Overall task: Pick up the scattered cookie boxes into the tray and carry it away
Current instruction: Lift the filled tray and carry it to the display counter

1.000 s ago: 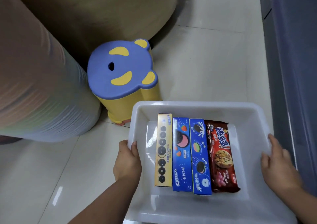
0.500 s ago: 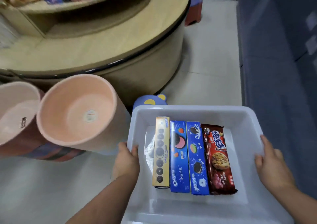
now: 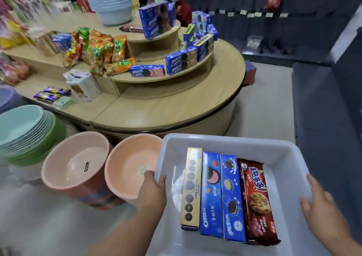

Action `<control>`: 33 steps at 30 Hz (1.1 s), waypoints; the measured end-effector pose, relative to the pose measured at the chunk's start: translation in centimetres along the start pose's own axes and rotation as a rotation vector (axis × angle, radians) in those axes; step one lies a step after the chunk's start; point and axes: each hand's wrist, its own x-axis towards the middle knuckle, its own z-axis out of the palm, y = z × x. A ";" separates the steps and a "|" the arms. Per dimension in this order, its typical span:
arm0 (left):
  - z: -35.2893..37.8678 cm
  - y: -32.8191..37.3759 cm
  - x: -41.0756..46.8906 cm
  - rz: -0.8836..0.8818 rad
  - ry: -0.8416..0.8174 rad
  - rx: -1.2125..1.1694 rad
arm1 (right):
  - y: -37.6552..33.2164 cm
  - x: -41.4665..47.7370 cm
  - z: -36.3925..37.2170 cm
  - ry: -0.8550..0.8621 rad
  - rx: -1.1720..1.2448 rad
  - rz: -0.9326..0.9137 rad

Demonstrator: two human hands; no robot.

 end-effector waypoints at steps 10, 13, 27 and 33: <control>-0.6 4.9 8.5 -0.118 0.142 -0.056 | -9.3 14.3 -0.3 -0.084 -0.098 -0.198; -1.5 6.4 11.8 -0.138 0.175 -0.077 | -13.1 18.7 0.2 -0.084 -0.100 -0.257; -3.1 11.4 32.6 -0.166 0.235 -0.067 | -27.7 35.1 8.6 -0.053 -0.083 -0.331; -0.8 12.1 39.9 -0.224 0.260 -0.044 | -31.5 42.2 12.7 -0.098 -0.095 -0.351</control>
